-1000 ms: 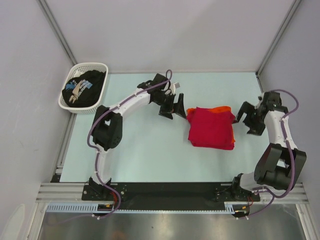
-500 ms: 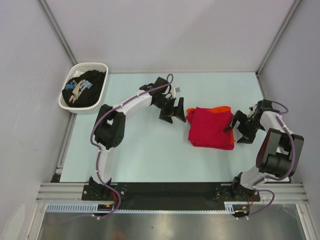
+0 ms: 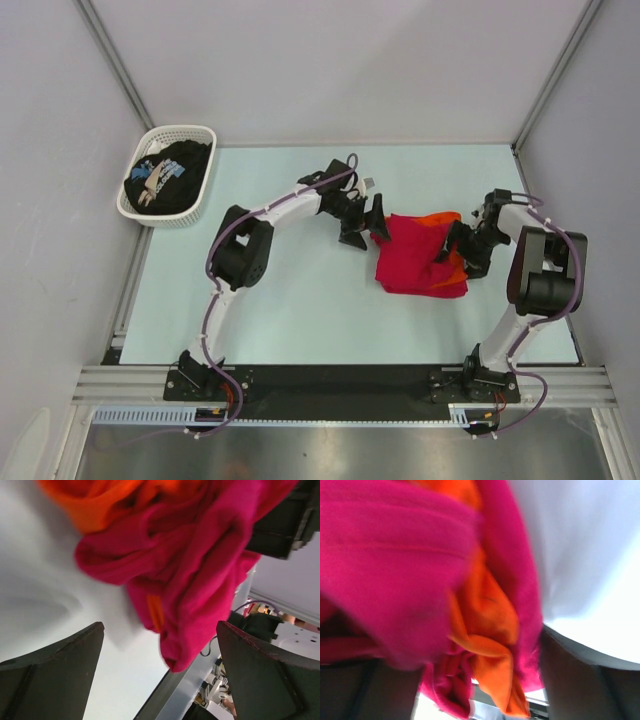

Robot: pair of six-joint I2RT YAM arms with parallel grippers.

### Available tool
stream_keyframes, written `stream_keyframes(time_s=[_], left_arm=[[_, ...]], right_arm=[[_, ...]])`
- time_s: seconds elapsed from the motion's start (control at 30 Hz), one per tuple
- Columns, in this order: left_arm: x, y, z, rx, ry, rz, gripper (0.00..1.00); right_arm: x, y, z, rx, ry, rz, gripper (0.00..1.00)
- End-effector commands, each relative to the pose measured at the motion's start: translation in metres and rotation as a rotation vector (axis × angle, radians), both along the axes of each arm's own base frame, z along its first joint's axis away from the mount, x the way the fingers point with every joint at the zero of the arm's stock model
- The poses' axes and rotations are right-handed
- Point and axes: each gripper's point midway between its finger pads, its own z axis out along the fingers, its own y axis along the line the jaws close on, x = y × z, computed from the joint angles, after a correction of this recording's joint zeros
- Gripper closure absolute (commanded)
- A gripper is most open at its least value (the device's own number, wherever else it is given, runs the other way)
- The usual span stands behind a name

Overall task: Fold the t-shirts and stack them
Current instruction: Put the neatly folded tshirt into the corner of the board with the right arm

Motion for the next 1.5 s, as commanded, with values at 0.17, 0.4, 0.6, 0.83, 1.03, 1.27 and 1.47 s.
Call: stream_keyframes(time_s=[0.17, 0.4, 0.6, 0.83, 1.03, 1.27, 1.47], left_arm=[[-0.002, -0.027, 0.033, -0.114, -0.008, -0.041, 0.0], [0.0, -0.024, 0.034, -0.096, -0.03, -0.048, 0.0], [0.0, -0.018, 0.038, -0.068, -0.063, -0.053, 0.0], [0.002, 0.003, 0.072, -0.041, -0.166, -0.047, 0.0], [-0.011, 0.025, 0.113, -0.044, -0.243, -0.033, 0.0], [-0.038, 0.046, 0.131, -0.038, -0.262, -0.039, 0.0], [-0.061, 0.063, 0.122, -0.002, -0.245, -0.049, 0.0]], right_arm=[[0.032, 0.011, -0.017, 0.007, -0.021, 0.04, 1.0], [0.056, -0.006, -0.01, -0.083, -0.058, 0.028, 1.0], [0.087, -0.025, -0.002, -0.133, -0.102, 0.016, 1.0], [0.136, -0.058, 0.015, -0.266, -0.188, -0.004, 1.0], [0.206, -0.085, 0.048, -0.373, -0.344, -0.036, 1.0], [0.282, -0.13, 0.083, -0.519, -0.48, -0.086, 1.0], [0.295, -0.181, 0.074, -0.546, -0.513, -0.218, 1.0]])
